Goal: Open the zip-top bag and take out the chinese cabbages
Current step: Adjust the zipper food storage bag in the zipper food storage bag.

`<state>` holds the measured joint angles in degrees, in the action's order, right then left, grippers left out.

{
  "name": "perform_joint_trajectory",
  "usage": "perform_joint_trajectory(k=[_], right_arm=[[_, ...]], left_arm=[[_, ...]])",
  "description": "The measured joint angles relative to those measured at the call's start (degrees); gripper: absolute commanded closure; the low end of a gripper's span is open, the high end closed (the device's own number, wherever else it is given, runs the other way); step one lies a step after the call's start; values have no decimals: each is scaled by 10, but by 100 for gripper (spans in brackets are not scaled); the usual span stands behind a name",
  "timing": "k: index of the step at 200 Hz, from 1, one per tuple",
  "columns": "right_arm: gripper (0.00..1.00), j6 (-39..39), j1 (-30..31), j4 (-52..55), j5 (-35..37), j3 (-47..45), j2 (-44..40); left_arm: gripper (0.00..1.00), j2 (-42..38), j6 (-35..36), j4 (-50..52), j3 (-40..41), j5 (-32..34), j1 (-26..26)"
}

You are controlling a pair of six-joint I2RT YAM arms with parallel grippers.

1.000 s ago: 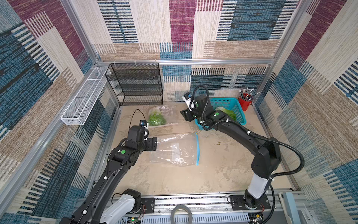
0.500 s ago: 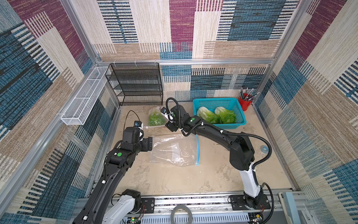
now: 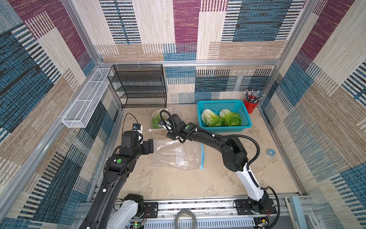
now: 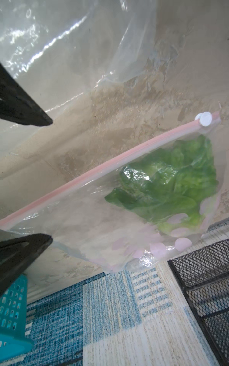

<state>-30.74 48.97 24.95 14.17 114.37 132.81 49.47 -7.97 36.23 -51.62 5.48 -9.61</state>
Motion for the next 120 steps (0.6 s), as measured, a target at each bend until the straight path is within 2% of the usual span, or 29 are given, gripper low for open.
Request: perform_joint_trajectory(k=[120], right_arm=[[10, -86, -2, -33, 44, 52, 76]], left_arm=[[9, 3, -14, -1, 1, -28, 12]])
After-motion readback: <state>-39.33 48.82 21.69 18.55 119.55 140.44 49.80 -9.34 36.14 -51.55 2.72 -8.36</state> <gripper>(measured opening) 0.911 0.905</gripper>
